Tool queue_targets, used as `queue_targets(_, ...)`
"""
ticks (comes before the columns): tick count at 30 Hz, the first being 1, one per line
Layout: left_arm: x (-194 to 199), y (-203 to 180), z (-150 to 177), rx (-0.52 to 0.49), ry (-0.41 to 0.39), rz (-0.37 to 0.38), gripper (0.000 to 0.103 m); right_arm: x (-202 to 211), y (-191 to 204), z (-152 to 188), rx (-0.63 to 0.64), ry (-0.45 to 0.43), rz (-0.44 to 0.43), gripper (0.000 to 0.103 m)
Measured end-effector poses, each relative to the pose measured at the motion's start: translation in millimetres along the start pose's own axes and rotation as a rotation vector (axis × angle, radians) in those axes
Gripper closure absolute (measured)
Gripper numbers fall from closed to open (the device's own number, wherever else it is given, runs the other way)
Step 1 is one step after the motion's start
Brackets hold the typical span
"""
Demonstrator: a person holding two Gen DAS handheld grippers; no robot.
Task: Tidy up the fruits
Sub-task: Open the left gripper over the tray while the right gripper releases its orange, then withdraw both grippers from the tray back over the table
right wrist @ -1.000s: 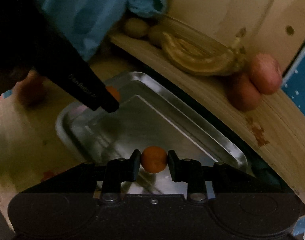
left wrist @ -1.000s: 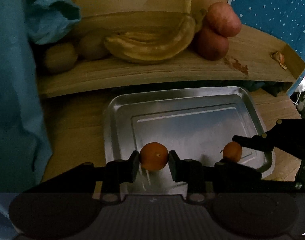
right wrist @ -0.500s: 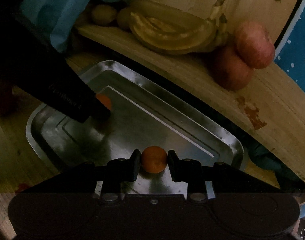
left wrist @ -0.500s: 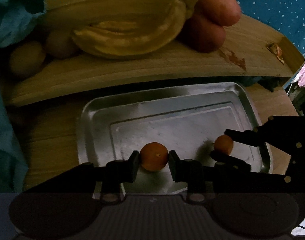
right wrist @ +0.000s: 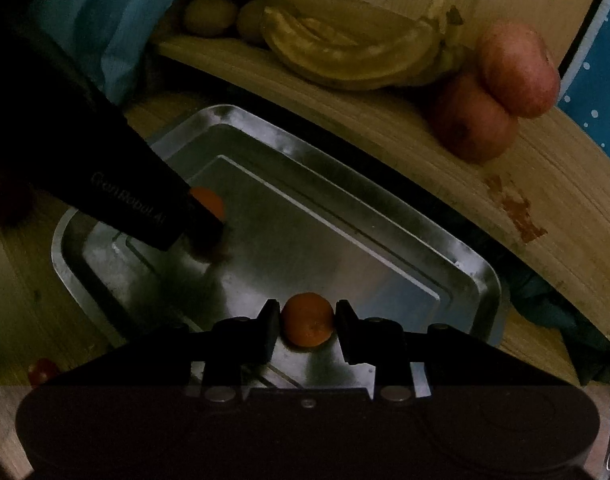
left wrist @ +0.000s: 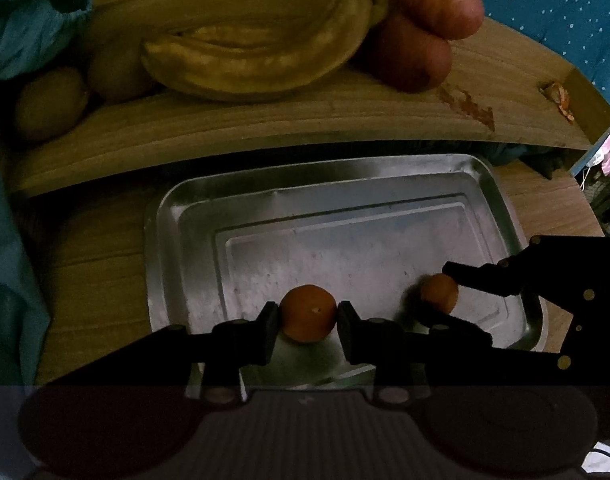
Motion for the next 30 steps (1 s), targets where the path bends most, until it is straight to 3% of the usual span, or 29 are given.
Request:
queue_targets(3,3,-1,1,-0.005,-0.005,-0.011,0.066,5,-1,0,-0.001,-0.011,0.009,0.063)
queue_targets(6,11,-3,1,-0.004,-0.024,-0.022,0.053,15,-2,0,-0.007,-0.033,0.022,0.057)
queue_targets(10,25,-6,4,-0.005,-0.053,-0.039,0.047,34,-5,0,-0.023,-0.072,0.037,0.046)
queue_targets(16,51,-8,16,0.02,-0.101,-0.063,0.019,65,-7,4,-0.059,-0.131,0.044,0.023)
queue_targets(20,68,-7,26,0.047,-0.129,-0.095,0.006,83,-5,9,-0.086,-0.16,0.037,0.011)
queue_targets(24,84,-4,38,0.086,-0.152,-0.118,0.001,101,-2,16,-0.115,-0.182,0.027,0.003)
queue_targets(30,103,1,60,0.124,-0.161,-0.131,0.0,124,1,33,-0.155,-0.205,0.039,0.001)
Point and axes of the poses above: each gripper's, at about its wrist camera, not at the fingertips, and x roughly against the way its jaws point, y to its left, z to its underside, the point moved 9 cm from there along -x, roughly the way its jaws point, and after that the axes turned 11 degrees about -x, right-handed, at the moved point
